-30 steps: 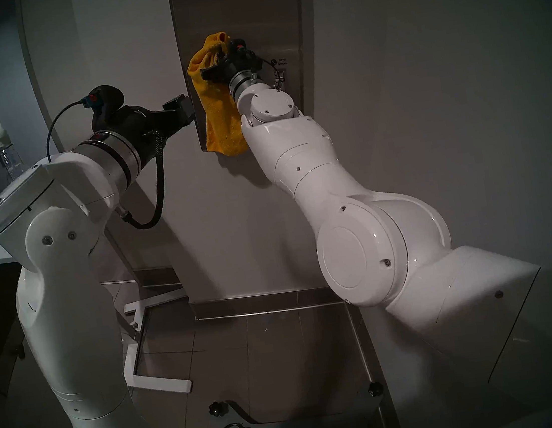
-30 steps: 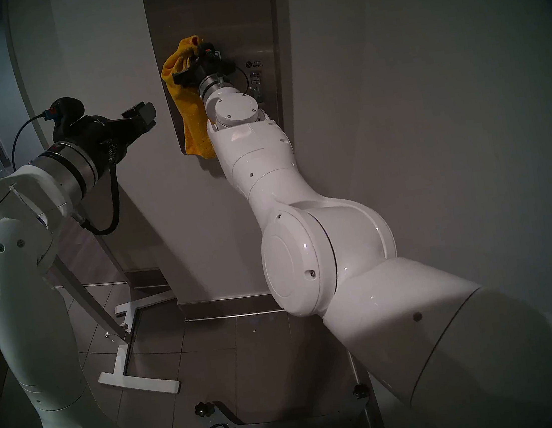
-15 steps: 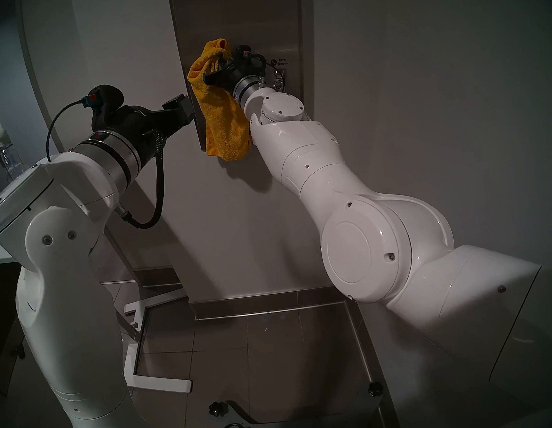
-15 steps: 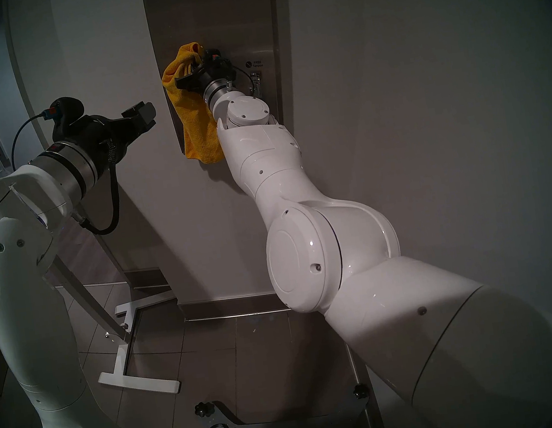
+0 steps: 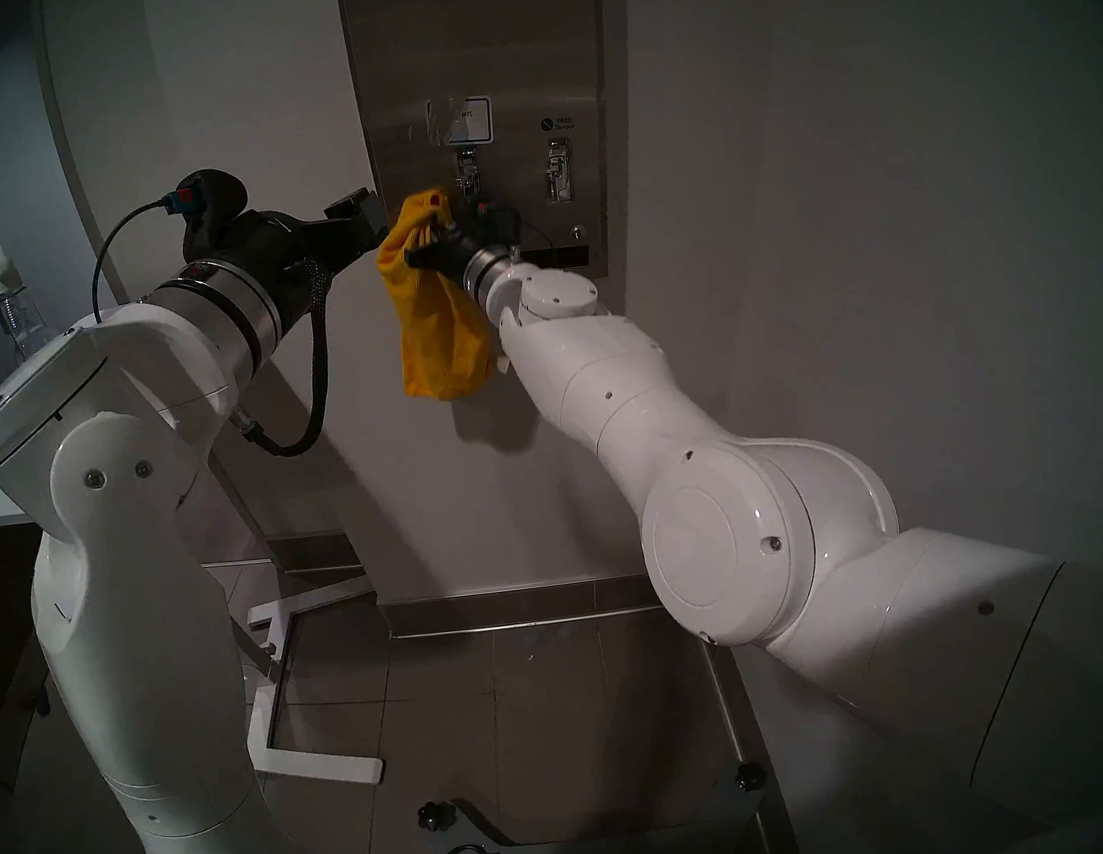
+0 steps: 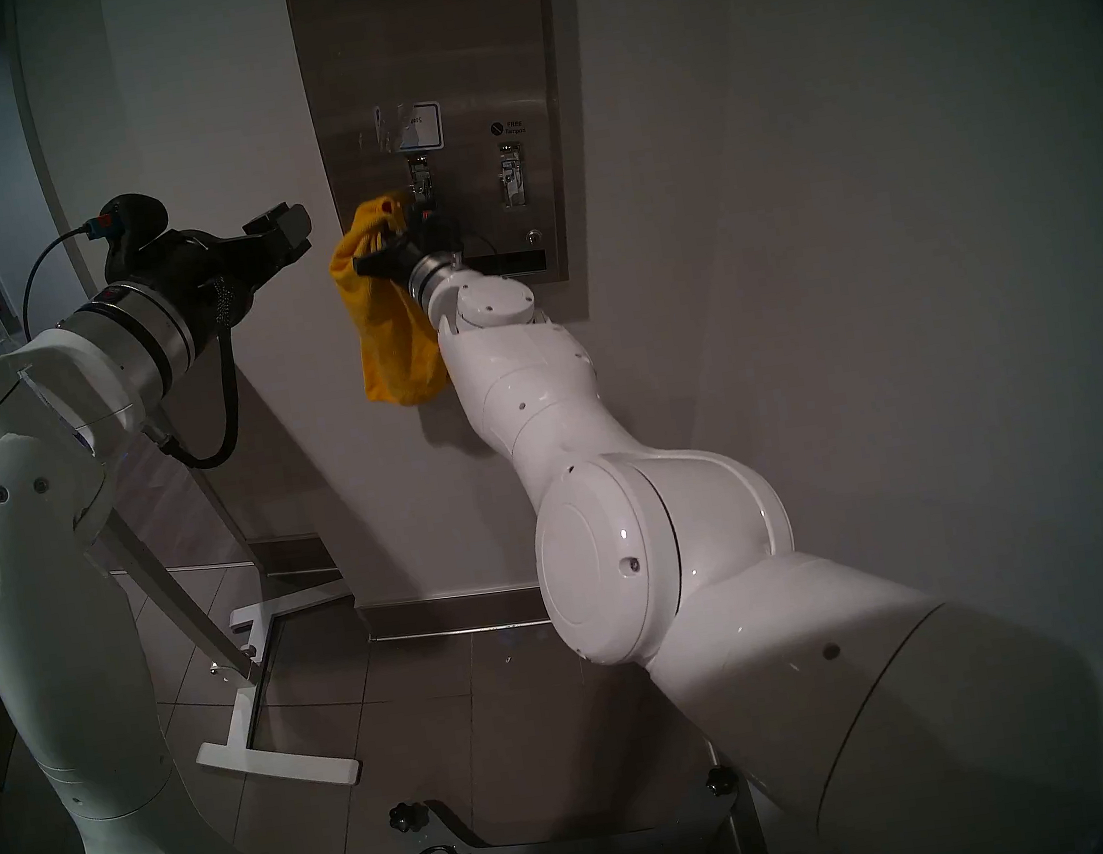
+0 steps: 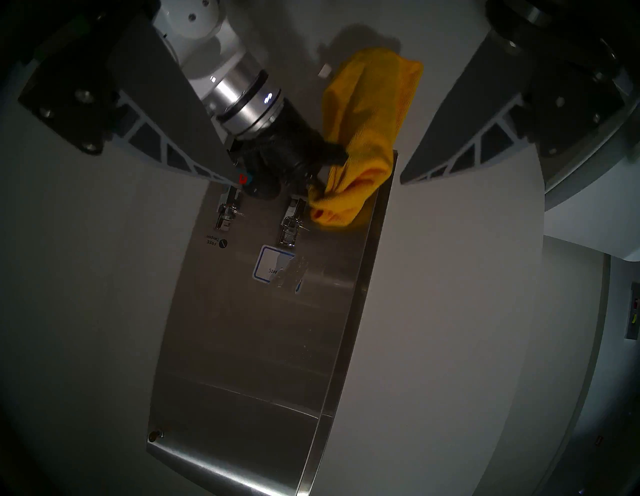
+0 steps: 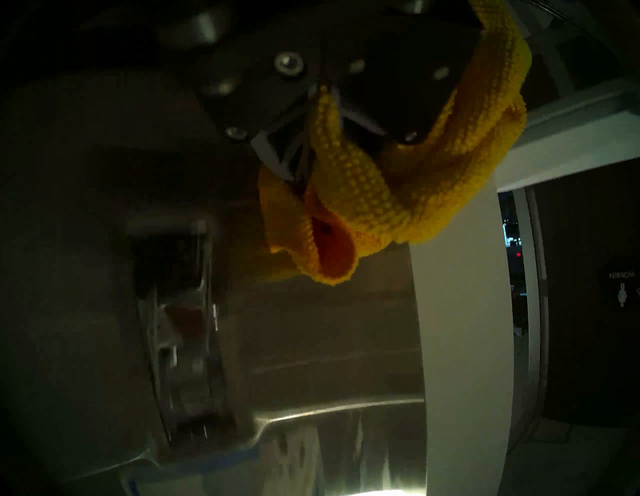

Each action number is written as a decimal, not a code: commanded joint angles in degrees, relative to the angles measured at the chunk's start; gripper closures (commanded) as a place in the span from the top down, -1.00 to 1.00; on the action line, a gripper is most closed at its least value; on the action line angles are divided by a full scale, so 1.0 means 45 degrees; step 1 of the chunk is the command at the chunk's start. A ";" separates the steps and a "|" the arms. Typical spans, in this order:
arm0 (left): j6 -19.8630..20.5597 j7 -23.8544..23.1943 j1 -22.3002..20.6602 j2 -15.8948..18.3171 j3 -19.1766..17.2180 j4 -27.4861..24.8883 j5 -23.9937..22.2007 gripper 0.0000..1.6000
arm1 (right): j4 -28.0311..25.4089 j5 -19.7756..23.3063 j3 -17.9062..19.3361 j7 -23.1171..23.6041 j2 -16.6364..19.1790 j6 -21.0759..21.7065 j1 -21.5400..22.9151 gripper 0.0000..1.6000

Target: Pick up the cloth and wipe the surface

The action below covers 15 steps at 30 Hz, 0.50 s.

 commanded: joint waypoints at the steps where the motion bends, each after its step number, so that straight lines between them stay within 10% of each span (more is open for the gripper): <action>1: -0.0147 0.0017 -0.0377 -0.0028 0.0007 -0.0305 0.0038 1.00 | -0.0959 -0.0443 -0.0279 -0.0556 0.0180 -0.0532 0.0195 -1.00; 15: -0.0062 -0.0014 -0.0159 -0.0002 -0.0028 -0.0305 0.0012 1.00 | -0.2322 -0.0519 -0.0811 -0.0427 0.0126 -0.2505 0.1366 -1.00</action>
